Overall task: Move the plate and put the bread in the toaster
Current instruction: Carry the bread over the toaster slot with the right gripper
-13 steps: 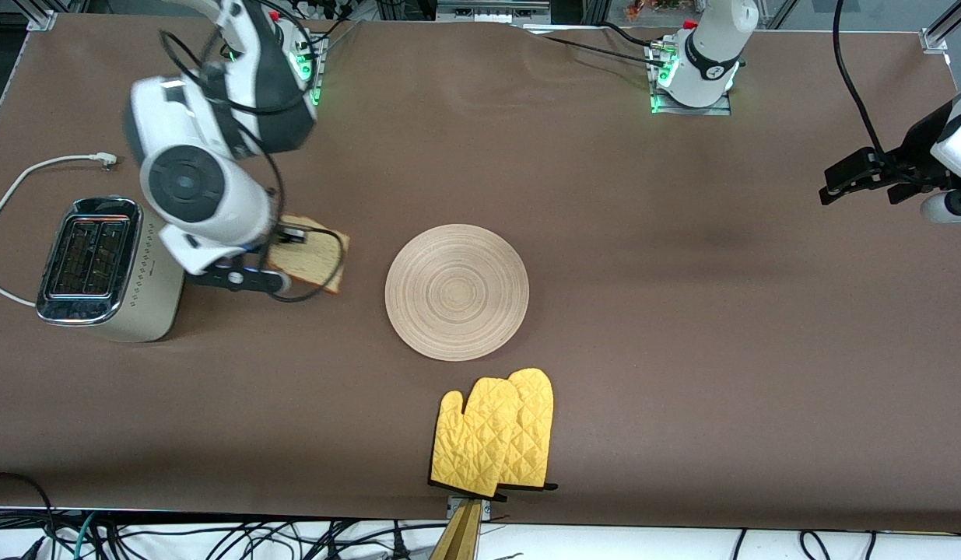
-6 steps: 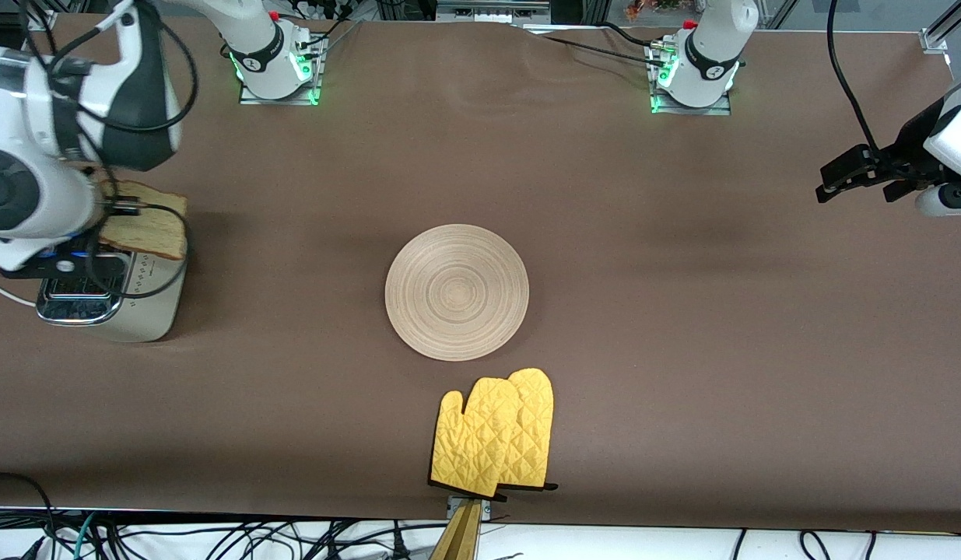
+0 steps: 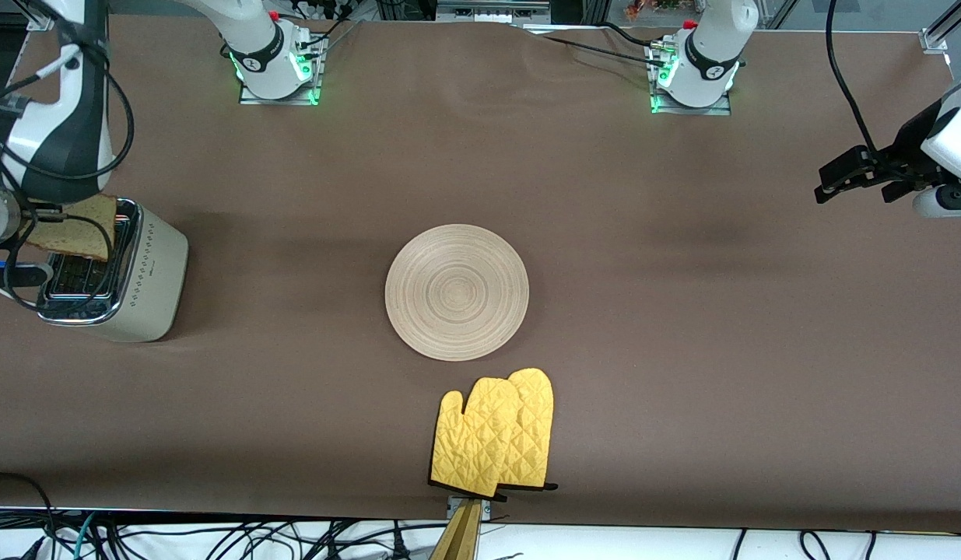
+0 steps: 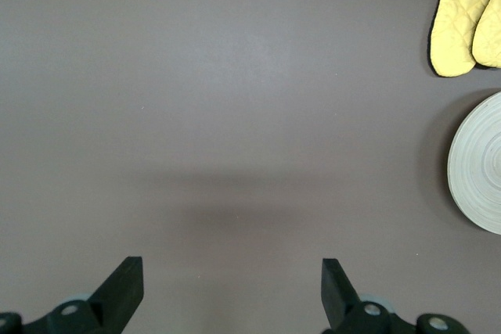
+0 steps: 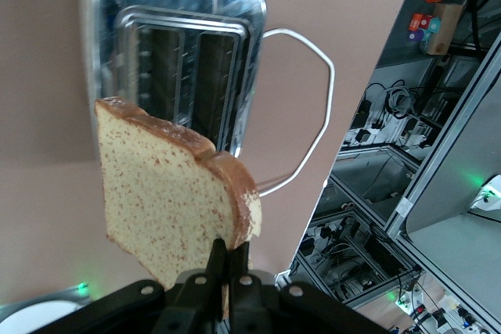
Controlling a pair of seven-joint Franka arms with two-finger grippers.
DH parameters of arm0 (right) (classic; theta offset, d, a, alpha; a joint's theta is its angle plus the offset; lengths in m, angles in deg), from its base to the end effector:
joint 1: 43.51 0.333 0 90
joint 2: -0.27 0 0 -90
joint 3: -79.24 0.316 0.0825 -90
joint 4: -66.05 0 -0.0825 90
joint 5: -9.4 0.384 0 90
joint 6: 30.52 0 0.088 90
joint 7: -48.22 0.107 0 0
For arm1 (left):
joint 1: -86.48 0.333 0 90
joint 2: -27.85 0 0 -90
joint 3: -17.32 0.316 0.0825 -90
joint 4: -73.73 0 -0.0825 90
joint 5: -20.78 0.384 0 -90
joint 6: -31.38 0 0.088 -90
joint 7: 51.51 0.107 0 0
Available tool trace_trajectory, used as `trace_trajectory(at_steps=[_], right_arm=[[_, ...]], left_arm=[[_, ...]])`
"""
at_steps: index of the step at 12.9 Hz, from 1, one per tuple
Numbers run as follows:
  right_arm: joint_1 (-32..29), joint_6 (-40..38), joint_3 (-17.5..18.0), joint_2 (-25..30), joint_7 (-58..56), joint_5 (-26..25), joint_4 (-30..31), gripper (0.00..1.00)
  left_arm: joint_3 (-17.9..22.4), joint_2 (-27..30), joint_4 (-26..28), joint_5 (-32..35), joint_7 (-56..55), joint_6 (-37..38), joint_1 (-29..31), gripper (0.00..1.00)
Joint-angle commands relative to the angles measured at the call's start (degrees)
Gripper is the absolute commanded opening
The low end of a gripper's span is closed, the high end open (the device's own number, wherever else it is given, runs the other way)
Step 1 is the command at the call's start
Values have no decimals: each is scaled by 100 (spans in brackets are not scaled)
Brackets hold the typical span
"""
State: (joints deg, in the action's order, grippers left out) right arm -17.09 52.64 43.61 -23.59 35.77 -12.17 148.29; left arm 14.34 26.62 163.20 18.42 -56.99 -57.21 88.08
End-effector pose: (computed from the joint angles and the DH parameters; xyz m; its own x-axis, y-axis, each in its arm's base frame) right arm 0.6225 -0.0812 0.4875 0.9103 -0.0459 -0.4114 0.1791 -0.8523 0.4915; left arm 0.5580 -0.0176 0.6149 0.9967 0.0704 -0.0406 0.0720 -0.9967 0.0386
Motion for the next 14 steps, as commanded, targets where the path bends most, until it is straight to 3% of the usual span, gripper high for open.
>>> trace_trajectory(at_steps=[1,14], right_arm=[[-136,288,3,-268,-117,-102,-42,0],[-418,544,12,-541,-74,-111,20,0]], left_arm=[[-62,149,140,-28,-31,-79,59,100],[-9,141,114,-2,39,-36,-3,100]])
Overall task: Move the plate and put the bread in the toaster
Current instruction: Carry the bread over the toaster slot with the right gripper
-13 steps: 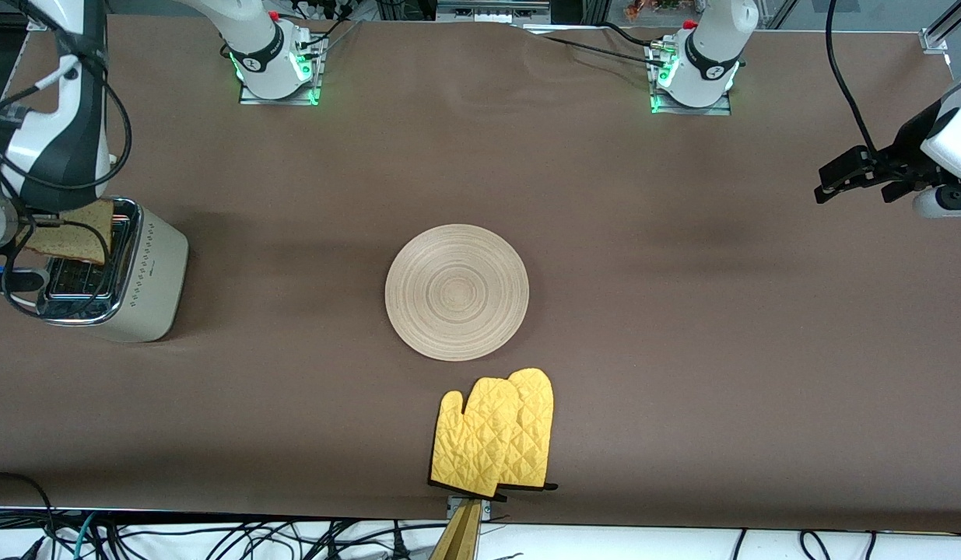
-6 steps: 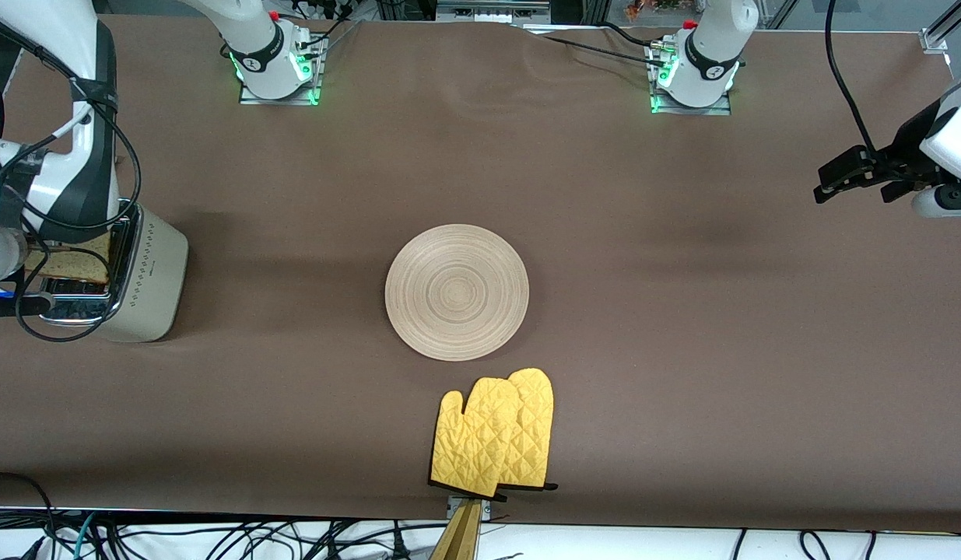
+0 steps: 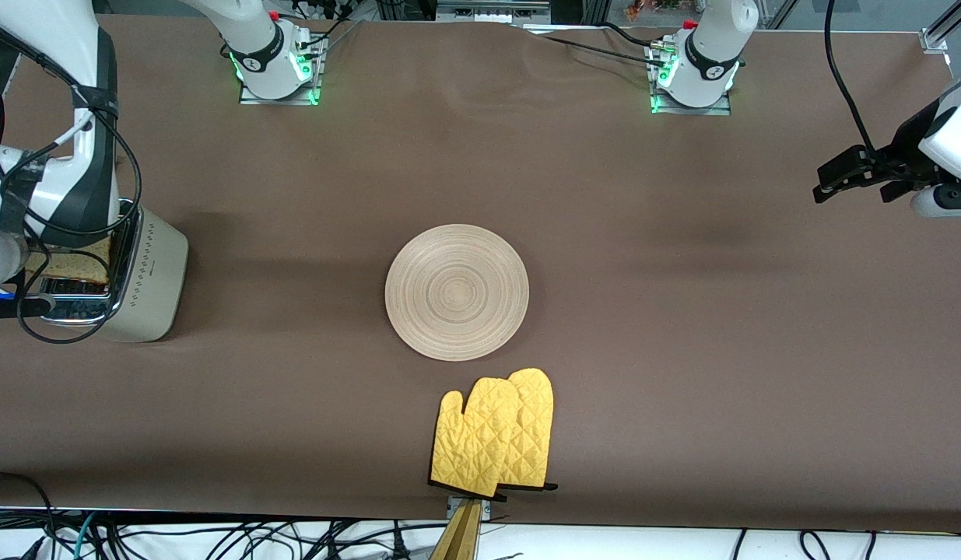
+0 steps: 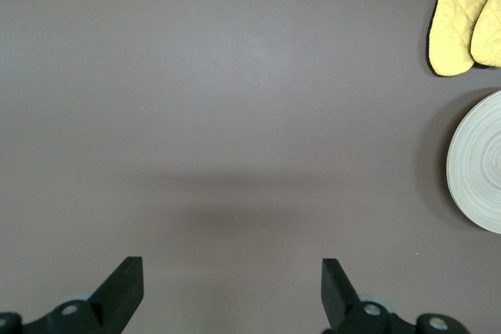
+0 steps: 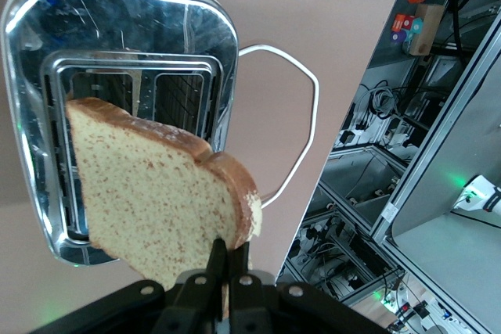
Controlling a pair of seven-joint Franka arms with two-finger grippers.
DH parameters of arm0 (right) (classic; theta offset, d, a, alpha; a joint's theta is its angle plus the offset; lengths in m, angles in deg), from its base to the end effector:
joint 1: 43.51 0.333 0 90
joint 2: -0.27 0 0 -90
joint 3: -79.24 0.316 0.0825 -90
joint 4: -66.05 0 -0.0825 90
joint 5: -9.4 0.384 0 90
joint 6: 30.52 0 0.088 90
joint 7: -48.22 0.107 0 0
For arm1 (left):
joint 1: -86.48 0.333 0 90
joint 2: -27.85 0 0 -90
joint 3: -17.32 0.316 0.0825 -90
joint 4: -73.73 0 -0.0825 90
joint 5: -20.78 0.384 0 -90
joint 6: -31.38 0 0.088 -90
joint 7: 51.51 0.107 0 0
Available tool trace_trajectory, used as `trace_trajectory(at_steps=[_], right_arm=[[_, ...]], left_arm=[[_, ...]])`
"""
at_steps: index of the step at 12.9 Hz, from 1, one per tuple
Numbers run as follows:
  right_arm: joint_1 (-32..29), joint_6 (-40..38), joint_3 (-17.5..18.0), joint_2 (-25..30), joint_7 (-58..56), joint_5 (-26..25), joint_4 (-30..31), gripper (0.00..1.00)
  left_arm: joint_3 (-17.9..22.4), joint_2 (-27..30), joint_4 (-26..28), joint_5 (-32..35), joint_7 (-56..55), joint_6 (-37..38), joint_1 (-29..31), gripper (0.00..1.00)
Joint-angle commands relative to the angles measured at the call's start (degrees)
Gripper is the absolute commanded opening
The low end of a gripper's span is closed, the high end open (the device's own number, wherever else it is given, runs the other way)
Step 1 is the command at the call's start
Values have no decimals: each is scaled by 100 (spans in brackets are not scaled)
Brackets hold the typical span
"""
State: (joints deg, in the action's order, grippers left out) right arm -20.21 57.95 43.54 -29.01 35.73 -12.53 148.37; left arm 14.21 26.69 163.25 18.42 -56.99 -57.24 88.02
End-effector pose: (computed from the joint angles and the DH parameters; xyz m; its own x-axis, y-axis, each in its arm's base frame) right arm 0.6404 -0.1097 0.4402 0.9046 -0.0651 -0.4212 0.1867 -0.8279 0.5288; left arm 0.5576 -0.0195 0.6152 0.9970 0.0671 -0.0398 0.0686 -0.9969 0.0387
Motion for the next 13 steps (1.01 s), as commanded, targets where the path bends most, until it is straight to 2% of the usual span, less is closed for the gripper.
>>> trace_trajectory(at_steps=[1,9,13], right_arm=[[-124,12,19,1,-60,-67,12,0],[-133,56,54,-183,36,-5,3,0],[-63,214,80,-341,484,144,3,0]], left_arm=[[4,133,101,-2,39,-32,-4,100],[-31,63,74,-37,-40,-67,48,100],[4,37,48,-11,3,-94,92,100]])
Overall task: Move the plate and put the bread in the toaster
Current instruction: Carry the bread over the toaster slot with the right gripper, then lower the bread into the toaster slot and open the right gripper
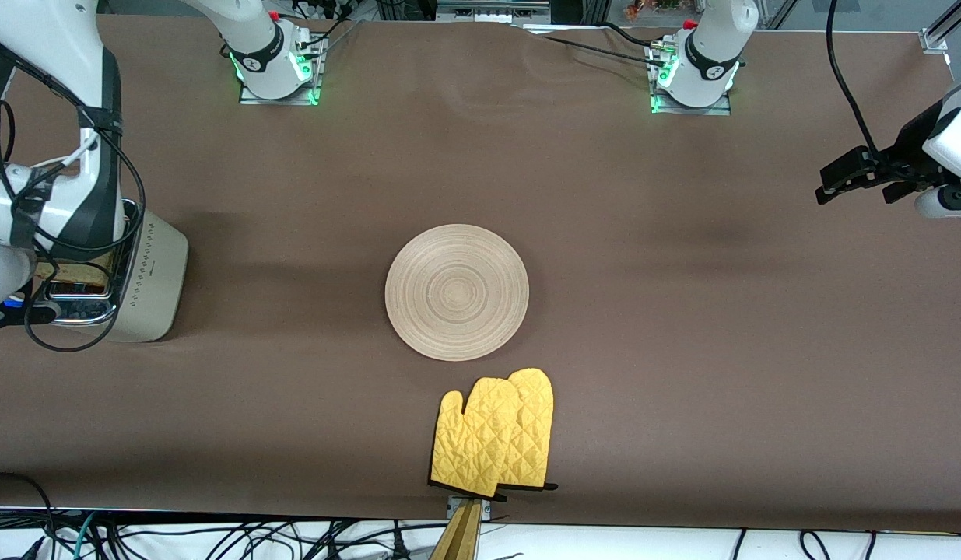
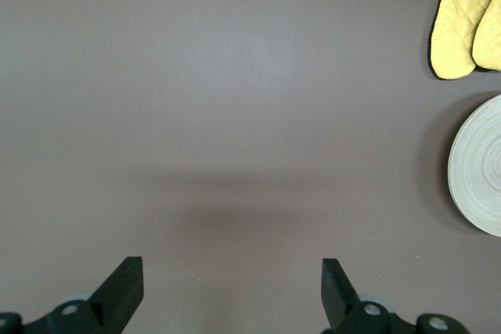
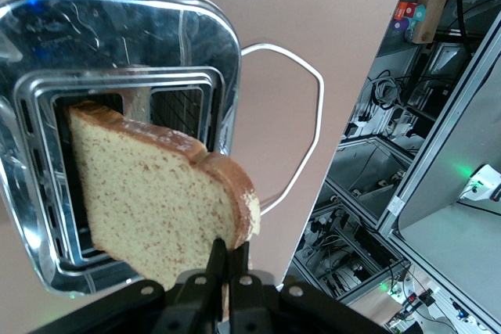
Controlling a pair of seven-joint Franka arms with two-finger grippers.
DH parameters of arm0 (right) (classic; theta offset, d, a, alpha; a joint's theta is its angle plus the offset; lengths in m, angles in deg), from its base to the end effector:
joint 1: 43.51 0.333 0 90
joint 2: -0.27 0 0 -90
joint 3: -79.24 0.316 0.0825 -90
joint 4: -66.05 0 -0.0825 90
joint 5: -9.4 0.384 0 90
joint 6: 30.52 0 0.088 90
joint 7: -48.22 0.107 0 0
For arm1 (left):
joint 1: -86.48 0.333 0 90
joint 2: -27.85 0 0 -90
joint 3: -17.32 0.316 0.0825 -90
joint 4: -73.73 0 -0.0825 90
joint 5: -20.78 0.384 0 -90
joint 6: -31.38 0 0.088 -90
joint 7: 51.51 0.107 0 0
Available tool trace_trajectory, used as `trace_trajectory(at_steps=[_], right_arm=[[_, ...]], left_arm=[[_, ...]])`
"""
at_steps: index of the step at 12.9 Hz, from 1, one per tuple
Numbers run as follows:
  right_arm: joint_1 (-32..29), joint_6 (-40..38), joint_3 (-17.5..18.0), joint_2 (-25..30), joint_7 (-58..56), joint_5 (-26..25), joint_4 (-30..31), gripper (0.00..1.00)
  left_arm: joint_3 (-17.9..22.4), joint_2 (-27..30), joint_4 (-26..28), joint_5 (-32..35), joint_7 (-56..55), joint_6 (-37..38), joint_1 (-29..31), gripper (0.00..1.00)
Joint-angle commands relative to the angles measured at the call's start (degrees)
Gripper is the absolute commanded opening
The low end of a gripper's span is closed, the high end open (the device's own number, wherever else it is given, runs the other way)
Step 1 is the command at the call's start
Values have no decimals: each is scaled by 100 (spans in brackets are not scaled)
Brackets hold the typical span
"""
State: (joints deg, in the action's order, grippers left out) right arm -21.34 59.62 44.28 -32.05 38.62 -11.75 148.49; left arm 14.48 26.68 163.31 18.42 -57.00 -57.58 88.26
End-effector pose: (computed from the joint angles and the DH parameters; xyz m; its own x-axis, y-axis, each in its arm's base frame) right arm 0.6476 -0.1123 0.4078 0.9023 -0.1034 -0.4184 0.1593 -0.8221 0.5467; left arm 0.5584 -0.0145 0.6151 0.9965 0.0764 -0.0351 0.0778 -0.9962 0.0390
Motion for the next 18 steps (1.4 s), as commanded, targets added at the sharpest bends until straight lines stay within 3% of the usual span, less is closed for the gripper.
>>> trace_trajectory(at_steps=[1,7,11,12,13,15,16,18], right_arm=[[60,56,15,-73,300,75,-8,0],[51,39,358,-82,635,154,1,0],[60,83,367,-187,810,488,-8,0],[51,83,376,-187,811,514,-8,15],[51,126,367,-187,811,550,-8,50],[-19,135,358,-170,793,637,-17,94],[-28,135,358,-144,715,716,-26,99],[-11,83,341,-30,609,734,-52,99]], left_arm=[[-24,12,24,-2,48,-60,146,100],[-24,-67,-144,-10,13,-34,173,100],[-24,-111,-152,-10,-31,-34,164,100],[-24,-111,-152,-19,-40,-34,164,100],[-24,-120,-170,-19,-40,-34,164,100],[-6,-138,-223,-19,-40,-34,164,100],[-15,-155,-257,-19,-40,-42,164,100],[-6,-182,-267,-19,-40,-43,164,100]])
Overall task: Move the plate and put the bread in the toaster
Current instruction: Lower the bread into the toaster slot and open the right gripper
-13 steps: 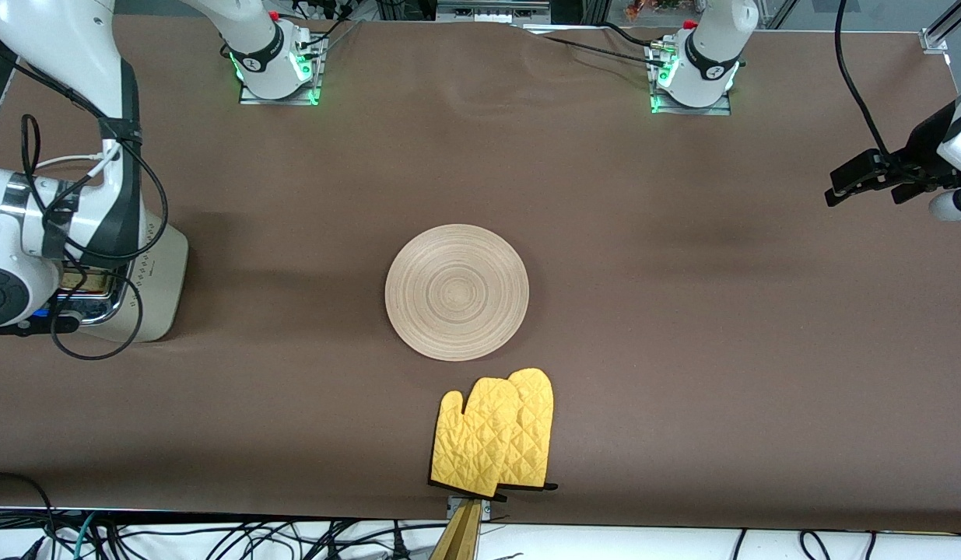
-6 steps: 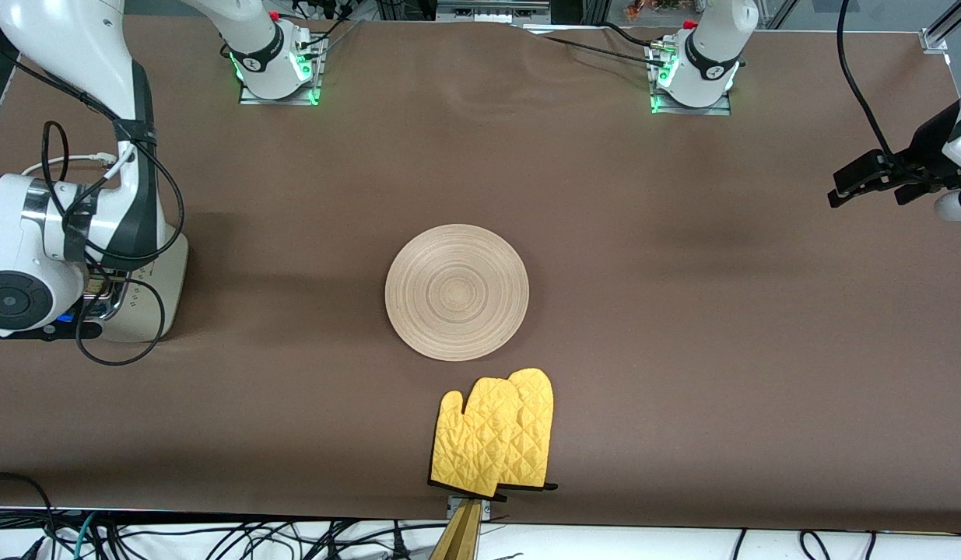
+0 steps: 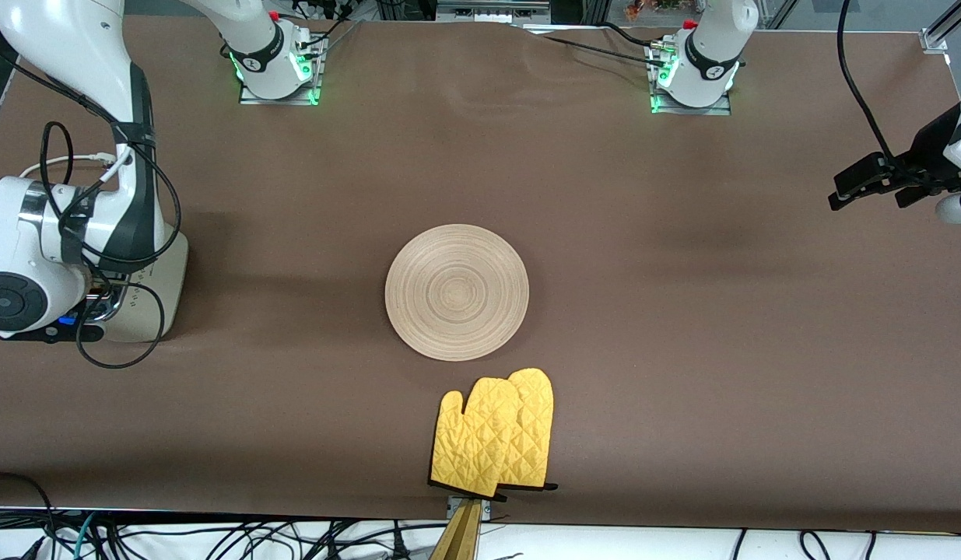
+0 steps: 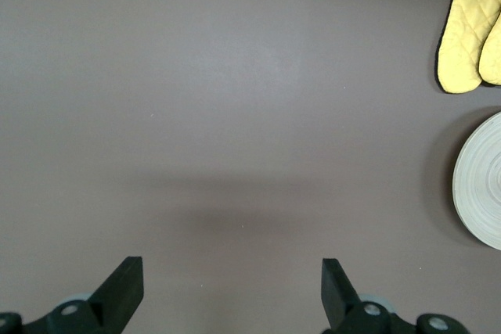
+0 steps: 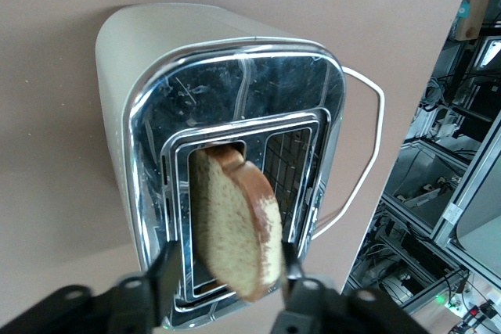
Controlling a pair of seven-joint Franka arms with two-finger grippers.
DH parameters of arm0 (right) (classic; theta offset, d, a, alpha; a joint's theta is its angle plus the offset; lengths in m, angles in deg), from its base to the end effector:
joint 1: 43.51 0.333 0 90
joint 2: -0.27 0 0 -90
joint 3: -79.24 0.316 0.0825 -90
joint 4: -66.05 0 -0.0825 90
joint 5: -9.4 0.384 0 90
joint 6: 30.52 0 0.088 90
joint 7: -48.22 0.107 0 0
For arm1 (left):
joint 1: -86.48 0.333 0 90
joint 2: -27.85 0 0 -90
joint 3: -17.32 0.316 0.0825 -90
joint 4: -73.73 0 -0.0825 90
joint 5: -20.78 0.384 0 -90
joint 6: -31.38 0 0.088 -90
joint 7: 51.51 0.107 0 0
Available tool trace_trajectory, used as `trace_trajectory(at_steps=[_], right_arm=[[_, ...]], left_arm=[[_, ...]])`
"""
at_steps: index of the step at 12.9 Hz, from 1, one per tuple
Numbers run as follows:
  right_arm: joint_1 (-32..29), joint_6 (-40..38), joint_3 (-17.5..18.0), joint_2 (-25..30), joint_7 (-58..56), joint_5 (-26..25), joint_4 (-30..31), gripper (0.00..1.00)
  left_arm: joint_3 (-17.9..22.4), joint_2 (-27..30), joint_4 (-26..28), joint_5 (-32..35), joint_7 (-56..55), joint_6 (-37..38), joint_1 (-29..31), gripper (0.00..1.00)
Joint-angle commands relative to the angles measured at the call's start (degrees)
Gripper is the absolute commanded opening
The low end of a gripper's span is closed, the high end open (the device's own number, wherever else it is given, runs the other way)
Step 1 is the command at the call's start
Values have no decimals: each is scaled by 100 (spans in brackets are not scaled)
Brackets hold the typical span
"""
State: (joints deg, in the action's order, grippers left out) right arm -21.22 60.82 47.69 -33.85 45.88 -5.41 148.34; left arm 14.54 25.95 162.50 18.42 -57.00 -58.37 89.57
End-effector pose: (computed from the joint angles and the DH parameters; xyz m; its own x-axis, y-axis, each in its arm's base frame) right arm 0.6579 -0.0690 0.3742 0.9206 -0.1396 -0.3648 0.0649 -0.8663 0.4954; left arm 0.5641 -0.0009 0.6158 0.9947 0.1008 -0.0200 0.1015 -0.9940 0.0411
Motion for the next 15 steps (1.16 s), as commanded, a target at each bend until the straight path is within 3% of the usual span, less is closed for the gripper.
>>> trace_trajectory(at_steps=[1,4,7,8,13,15], right_arm=[[-5,-72,-1,290,-230,110,-64,99],[30,-168,17,957,-494,372,-56,100],[4,-309,-71,1494,-1320,1504,-64,100],[4,-449,-71,1600,-1330,1655,-64,100],[206,-907,122,1583,-1286,1692,-539,100],[189,-1031,96,1557,-1260,2015,-548,100]], left_arm=[[-12,-118,-186,-19,-49,36,33,100],[-12,-126,-229,-19,-40,36,42,100],[-12,-126,-230,-19,-40,36,42,100],[-12,-126,-230,-19,-40,36,51,100],[-12,-126,-238,-19,-40,36,68,100],[-12,-126,-238,-19,-40,36,68,100]])
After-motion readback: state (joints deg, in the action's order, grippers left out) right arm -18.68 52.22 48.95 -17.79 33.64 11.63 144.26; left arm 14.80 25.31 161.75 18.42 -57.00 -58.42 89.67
